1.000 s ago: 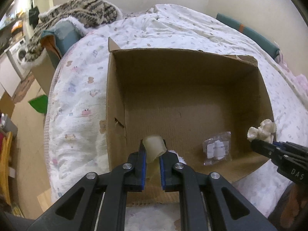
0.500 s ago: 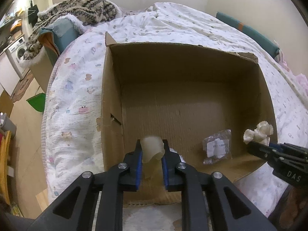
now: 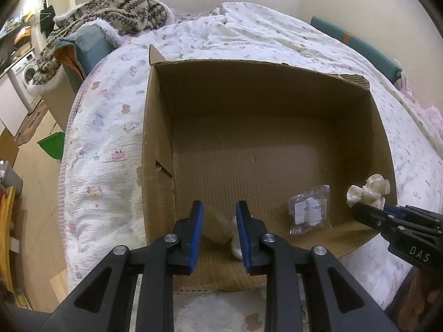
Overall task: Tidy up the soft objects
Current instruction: 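Open both grippers to release the pad and scrunchie into the box, then move both grippers back toward the remaining items beside the box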
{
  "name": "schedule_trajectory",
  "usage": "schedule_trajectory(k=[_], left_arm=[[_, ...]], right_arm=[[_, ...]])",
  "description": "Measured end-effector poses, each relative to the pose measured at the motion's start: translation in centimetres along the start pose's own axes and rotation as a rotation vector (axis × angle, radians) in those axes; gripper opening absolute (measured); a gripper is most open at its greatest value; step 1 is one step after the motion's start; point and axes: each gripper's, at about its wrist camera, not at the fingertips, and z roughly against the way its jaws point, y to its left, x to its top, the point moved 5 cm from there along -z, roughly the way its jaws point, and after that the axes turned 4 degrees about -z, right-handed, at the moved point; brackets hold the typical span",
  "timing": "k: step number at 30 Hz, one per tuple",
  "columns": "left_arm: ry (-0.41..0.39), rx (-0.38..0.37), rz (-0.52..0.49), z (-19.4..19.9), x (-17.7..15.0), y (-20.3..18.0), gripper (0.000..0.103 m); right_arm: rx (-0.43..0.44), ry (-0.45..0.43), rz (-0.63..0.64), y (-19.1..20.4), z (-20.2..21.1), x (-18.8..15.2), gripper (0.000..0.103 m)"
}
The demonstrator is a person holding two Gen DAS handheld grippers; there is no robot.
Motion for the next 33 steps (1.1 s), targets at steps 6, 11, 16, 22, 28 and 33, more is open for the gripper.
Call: schedule_trajectory(k=[6,11,16,22,28,33], left_arm=[[0.006,0.015,-0.006,0.1,0.0,-0.2,0.043],[-0.027,0.017,-0.002,0.9,0.2,-0.3,0.056],[-0.037,0.04,0.012,1.4,0.4,0.0,0.056],[-0.043,0.03,0.025,1.7,0.5,0.3,0.056],[-0.041,0.006,0.02,2.0,0.5,-0.1,0.072],[-0.057,-0.015,0.026,2.8,0.3,-0.2,0.09]], right_arm=[[0.004,-0.005,-0.01,-0.2,0.1,0.1,0.037],[0.001,-0.032,-0.022,-0.4,0.6,0.4,0.062],[0.005,-0.055,-0.038,-0.4,1.1,0.7,0.088],[0.016,-0.102,-0.048,-0.4,1.9,1.1,0.103],[0.006,-0.145,-0.049,-0.4,2.8,1.1,0.103],[0.005,-0.15,-0.046,-0.4,3.4,1.0,0.103]])
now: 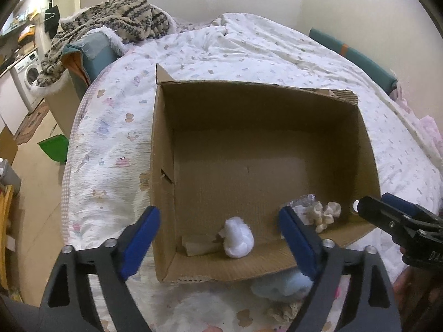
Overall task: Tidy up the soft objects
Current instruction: 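Move both grippers back toward the remaining items beside the box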
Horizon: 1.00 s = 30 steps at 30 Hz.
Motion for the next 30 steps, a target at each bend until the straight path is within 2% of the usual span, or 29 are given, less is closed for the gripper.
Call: schedule_trajectory(k=[15,21,30], left_arm=[[-0.012,0.053,0.055,3.1,-0.6,2.0,0.091],[0.012,0.059,0.09,4.1,-2.3,2.6,0.091],[0.06,0.063,0.091,4.8,-5.4,1.8,0.091]], right_arm=[[-0.028,-0.012,-0.023,-0.8,2.4,-1.4,0.103],[-0.031,0.001,-0.035,-1.0,3.2,-2.8,0.103],[-0.031,0.045,-0.07,-1.1,4.0,-5.5,0.103]])
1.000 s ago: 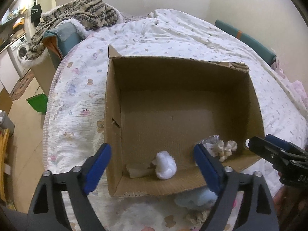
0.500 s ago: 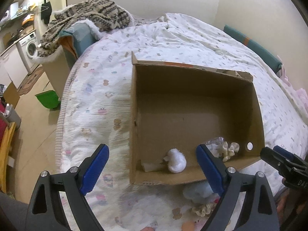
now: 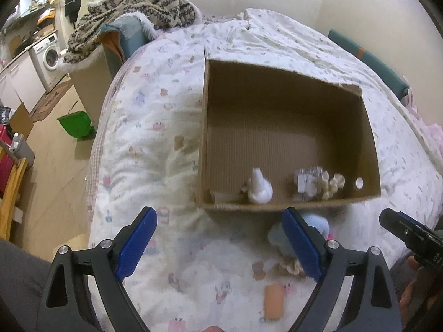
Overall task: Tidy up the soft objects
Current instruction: 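Move both grippers back toward the remaining items beside the box, then grasp the small orange tube with the left gripper while the right gripper grasps the brown lace scrunchie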
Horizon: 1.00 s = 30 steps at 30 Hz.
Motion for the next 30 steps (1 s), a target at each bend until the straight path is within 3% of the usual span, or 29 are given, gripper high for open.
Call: schedule_trajectory(k=[7,14,18,19,21,24,25,27,30], left_arm=[[0.093,-0.014,0.009,-1.2,-2.6,-0.3,0.091],[0.313,-0.136,-0.01,-5.0,-6.8,-2.9,0.086],[0.379,-0.19,-0.107,-6.2,-8.7,-5.9,0.071],[0.389,-0.194,-0.123,-6.3,-9.0,-6.4,0.068],[0.421,-0.208,-0.157,-6.9,-9.9,-7.3,0.052],[0.444,-0.194,-0.182,-7.5,-10.7,-7.8,0.044],[0.438,-0.189,-0.183,-7.5,-10.7,-7.8,0.042],[0.429,-0.188,-0.171,-7.4,-10.6,-7.6,0.019],[0.435,-0.222,-0.13,-7.2,-10.3,-7.2,0.008]], right_arm=[[-0.007,0.051,-0.073,-1.1,-0.1,-1.7,0.103],[-0.038,0.113,-0.148,-2.7,-1.7,-2.0,0.103],[-0.02,0.164,-0.183,-3.3,-2.6,-2.4,0.103],[0.012,0.189,-0.203,-3.3,-2.9,-2.5,0.103],[0.086,0.256,-0.242,-3.2,-3.6,-3.2,0.103],[0.153,0.349,-0.285,-2.8,-4.7,-4.6,0.103],[0.173,0.373,-0.294,-2.5,-5.0,-5.0,0.103],[0.217,0.424,-0.315,-1.9,-5.6,-5.8,0.097],[0.24,0.471,-0.341,-1.3,-6.6,-6.9,0.092]])
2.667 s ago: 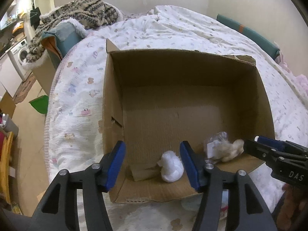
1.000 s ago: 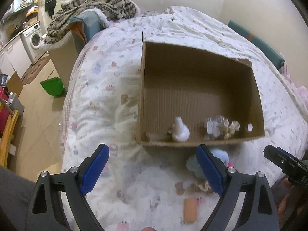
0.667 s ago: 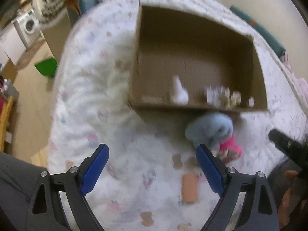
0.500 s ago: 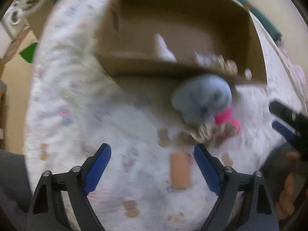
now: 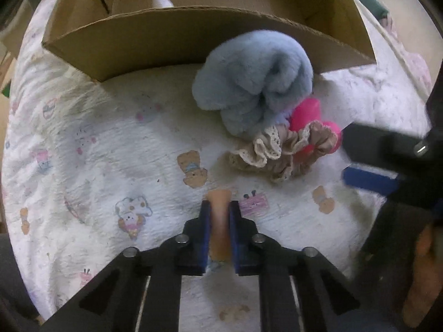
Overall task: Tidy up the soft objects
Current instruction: 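Grasp the small orange tube with the left gripper while the right gripper grasps the brown lace scrunchie, then carry the orange tube and lace scrunchie with both grippers over the box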
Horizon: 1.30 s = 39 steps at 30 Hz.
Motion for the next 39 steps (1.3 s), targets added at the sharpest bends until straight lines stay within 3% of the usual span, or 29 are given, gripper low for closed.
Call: schedule_trajectory(k=[5,8,17,19,30,39], left_arm=[[-0.029,0.008,0.02,1.3,0.4,0.7,0.006],[-0.078,0.047,0.038,2.7,0.6,1.8,0.005],[-0.182,0.093,0.126,6.0,1.1,5.0,0.005],[-0.186,0.097,0.135,6.2,1.2,5.3,0.005],[-0.236,0.104,0.17,8.1,1.2,6.5,0.005],[-0.318,0.116,0.147,10.8,1.5,5.7,0.005]], right_arm=[[0.055,0.021,-0.065,0.2,-1.7,0.1,0.092],[0.065,0.022,-0.106,0.4,-2.8,0.3,0.081],[0.001,-0.03,-0.121,0.3,-3.6,0.5,0.027],[-0.015,-0.044,-0.091,0.7,-3.3,0.3,0.011],[0.021,-0.102,0.102,5.0,0.4,-2.6,0.01],[0.04,-0.22,0.197,5.2,5.7,-2.6,0.01]])
